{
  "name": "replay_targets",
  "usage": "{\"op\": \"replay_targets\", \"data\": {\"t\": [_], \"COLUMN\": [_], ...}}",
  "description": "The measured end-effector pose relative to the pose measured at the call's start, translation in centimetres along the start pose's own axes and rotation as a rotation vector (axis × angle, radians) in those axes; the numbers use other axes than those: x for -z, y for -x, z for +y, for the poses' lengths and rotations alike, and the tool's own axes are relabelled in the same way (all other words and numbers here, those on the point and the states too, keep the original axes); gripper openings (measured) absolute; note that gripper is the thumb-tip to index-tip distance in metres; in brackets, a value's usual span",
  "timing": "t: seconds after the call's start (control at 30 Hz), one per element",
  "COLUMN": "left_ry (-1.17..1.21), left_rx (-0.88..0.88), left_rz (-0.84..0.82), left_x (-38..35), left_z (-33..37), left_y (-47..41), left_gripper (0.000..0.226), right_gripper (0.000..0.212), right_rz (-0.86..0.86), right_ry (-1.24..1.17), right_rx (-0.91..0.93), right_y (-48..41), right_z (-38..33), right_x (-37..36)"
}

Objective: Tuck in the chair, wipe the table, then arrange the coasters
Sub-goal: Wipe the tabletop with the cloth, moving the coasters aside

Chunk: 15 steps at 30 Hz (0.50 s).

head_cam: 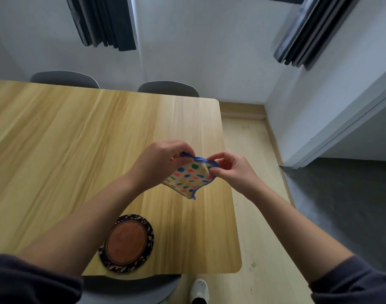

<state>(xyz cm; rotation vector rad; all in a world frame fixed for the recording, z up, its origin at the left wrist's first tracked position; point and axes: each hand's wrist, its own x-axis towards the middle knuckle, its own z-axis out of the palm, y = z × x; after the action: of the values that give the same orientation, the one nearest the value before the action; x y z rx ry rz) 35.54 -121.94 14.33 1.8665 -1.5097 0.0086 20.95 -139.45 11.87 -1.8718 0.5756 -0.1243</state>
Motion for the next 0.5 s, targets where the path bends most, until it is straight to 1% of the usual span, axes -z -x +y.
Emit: {"op": "replay_targets", "data": {"t": [0.13,0.23,0.33,0.43,0.5], "left_ry": [-0.016,-0.024,0.022,0.12,0.242], "left_rx": [-0.014,0.024,0.13,0.242,0.345], "left_rz": [-0.014,-0.021,-0.052,-0.14,-0.198], "left_x": [0.4,0.6,0.8,0.6,0.6], "left_z": [0.3,0.2,-0.4,-0.6,-0.5], "left_y": [0.8,1.2,1.6,2.0,2.2], "left_gripper": [0.007,0.007,0.01,0.018,0.013], "right_gripper": [0.012,0.011,0.012,0.006,0.017], "right_rz": [0.02,0.034,0.047,0.028,-0.037], "right_ry": [0.097,0.157,0.202,0.215,0.234], "right_rx": [0.039,0.067,0.102,0.114,0.061], "right_y": [1.4,2.3,3.0,3.3,3.3], "right_z": [-0.7,-1.6,-2.6,-3.2,-3.5], "right_x": [0.0,0.5,1.2,1.4,1.8]}}
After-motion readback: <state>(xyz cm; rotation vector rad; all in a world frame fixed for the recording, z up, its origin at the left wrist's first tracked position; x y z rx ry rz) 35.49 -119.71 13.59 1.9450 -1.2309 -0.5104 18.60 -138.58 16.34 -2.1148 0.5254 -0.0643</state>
